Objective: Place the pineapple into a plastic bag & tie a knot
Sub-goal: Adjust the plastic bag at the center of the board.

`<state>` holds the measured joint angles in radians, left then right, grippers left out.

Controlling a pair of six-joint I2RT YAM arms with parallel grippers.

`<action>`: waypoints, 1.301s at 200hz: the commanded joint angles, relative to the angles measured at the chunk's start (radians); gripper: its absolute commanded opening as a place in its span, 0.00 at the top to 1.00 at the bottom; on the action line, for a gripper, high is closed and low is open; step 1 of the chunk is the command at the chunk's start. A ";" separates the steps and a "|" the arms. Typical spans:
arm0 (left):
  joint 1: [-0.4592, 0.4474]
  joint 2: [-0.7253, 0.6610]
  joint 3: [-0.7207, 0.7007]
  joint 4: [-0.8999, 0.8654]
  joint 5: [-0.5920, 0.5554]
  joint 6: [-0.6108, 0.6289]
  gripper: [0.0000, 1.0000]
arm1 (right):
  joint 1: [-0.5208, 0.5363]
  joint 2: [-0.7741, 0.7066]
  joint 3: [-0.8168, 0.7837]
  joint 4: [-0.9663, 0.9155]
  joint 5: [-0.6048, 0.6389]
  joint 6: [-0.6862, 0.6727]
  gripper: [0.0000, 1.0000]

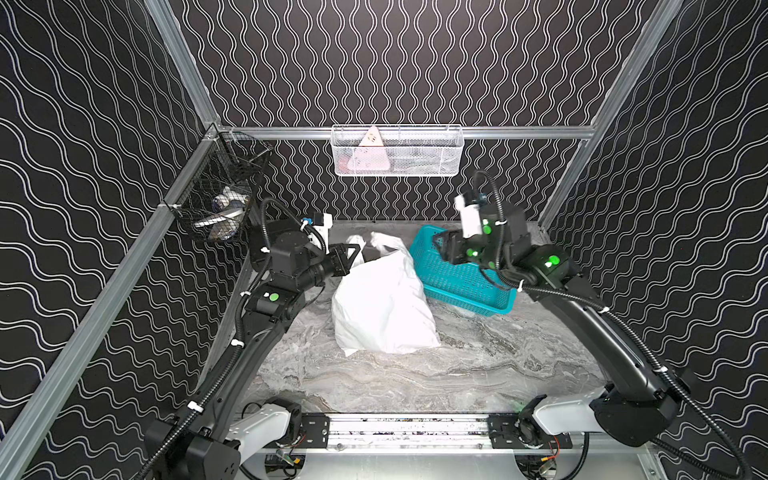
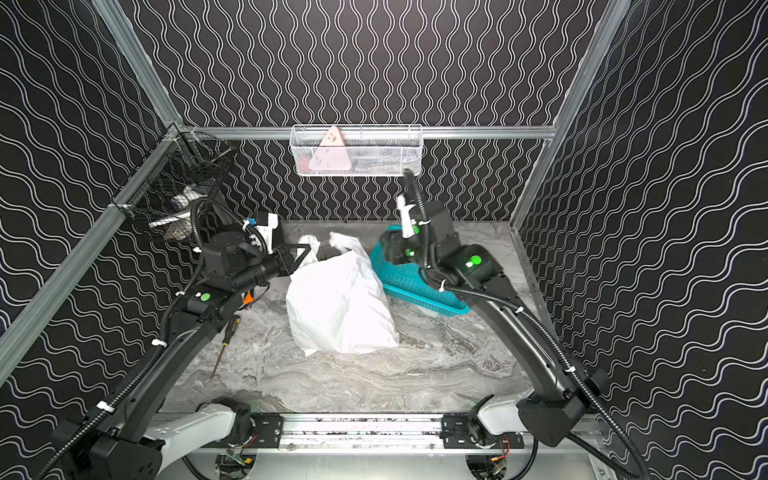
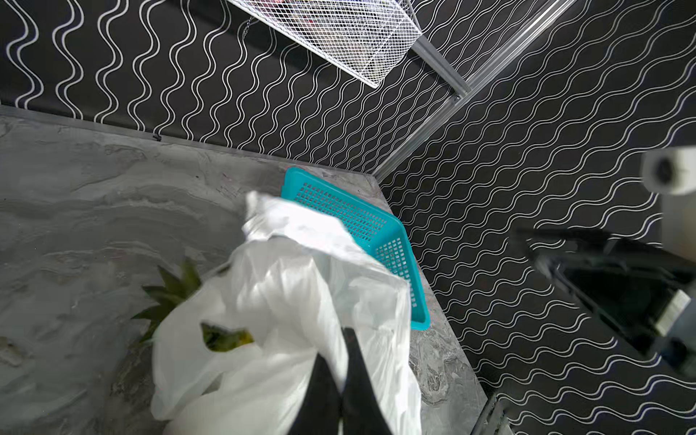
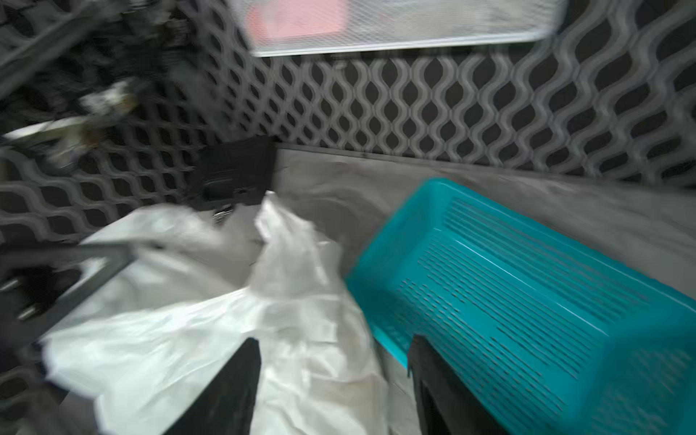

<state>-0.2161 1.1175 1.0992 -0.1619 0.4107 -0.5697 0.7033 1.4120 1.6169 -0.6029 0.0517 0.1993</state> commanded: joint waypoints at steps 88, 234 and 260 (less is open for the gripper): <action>-0.002 0.074 0.076 -0.028 0.023 0.117 1.00 | -0.063 0.375 0.024 0.665 -0.742 -0.226 0.35; -0.016 0.078 0.109 -0.059 0.034 0.136 1.00 | -0.036 0.605 0.114 0.774 -0.831 -0.177 0.50; -0.016 0.051 0.104 -0.103 0.002 0.165 1.00 | -0.046 0.577 0.113 0.874 -0.763 -0.143 0.94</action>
<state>-0.2295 1.1973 1.1980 -0.2596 0.4133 -0.4435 0.6659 2.0117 1.7096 0.1345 -0.7792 0.0181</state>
